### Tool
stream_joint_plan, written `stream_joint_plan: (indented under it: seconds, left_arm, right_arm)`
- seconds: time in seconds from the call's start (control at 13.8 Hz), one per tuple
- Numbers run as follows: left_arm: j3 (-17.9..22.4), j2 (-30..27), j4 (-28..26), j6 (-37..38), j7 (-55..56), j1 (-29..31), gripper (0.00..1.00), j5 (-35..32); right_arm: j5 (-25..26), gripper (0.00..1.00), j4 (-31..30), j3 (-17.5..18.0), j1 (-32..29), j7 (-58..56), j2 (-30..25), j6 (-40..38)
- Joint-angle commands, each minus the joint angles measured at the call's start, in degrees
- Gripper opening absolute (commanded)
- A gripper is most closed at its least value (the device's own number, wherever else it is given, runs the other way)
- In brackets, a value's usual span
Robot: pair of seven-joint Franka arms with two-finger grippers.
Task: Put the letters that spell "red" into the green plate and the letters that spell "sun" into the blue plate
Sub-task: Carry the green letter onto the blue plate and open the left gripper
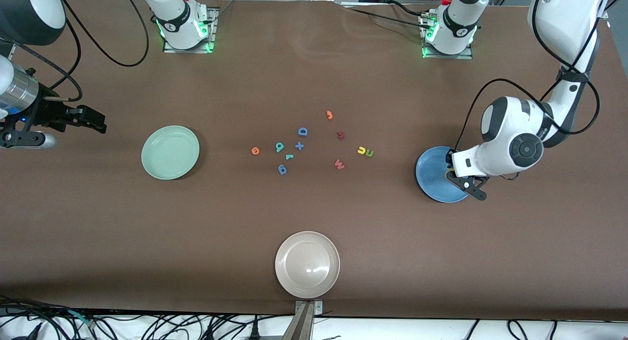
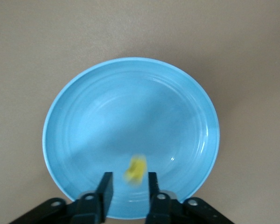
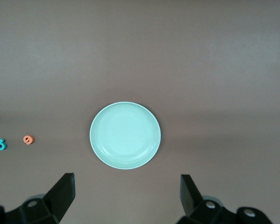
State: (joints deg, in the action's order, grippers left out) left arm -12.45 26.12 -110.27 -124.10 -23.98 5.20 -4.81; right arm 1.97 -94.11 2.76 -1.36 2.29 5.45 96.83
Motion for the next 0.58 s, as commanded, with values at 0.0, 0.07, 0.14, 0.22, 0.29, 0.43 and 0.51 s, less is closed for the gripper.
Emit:
stream_joint_plan:
  seconds: [0.0, 0.07, 0.14, 0.22, 0.29, 0.43, 0.51]
  left_arm:
    - [-0.29, 1.13, 1.72, 0.61, -0.80, -0.01, 1.00, -1.70]
    - [-0.38, 1.13, 1.72, 0.61, -0.72, -0.27, 1.00, -1.70]
    - [-0.55, 1.04, 1.81, 0.61, -0.28, -0.62, 1.00, -1.61]
    - [-0.82, 0.86, 1.81, 0.70, 0.24, -0.98, 1.00, -1.43]
    - [-1.43, 0.77, 1.90, 0.70, 1.21, -1.33, 1.00, -1.26]
    - [-3.88, 0.86, 2.42, 0.70, 6.54, -1.68, 1.00, -1.26]
    - [-5.55, 0.86, 2.77, 0.70, 9.88, -1.77, 1.00, -1.26]
  right_arm:
    - [-2.22, 0.99, -0.64, -0.12, 0.57, 0.78, -0.18, 0.12]
    - [-3.80, 0.99, -0.64, -0.12, 0.57, 0.87, 0.43, 0.12]
    - [-4.17, 0.99, -0.64, -0.12, 0.57, 1.65, 0.70, 0.12]
    - [-4.17, 0.99, -0.64, 0.31, 0.83, 3.75, 0.79, 0.12]
    - [-4.17, 0.99, -0.64, 0.67, 1.88, 5.60, 1.14, 0.12]
    - [-4.17, 0.99, -0.64, 0.67, 4.25, 9.29, 2.01, 0.81]
    - [-4.17, 0.99, -0.64, 0.67, 5.92, 12.79, 2.63, 1.95]
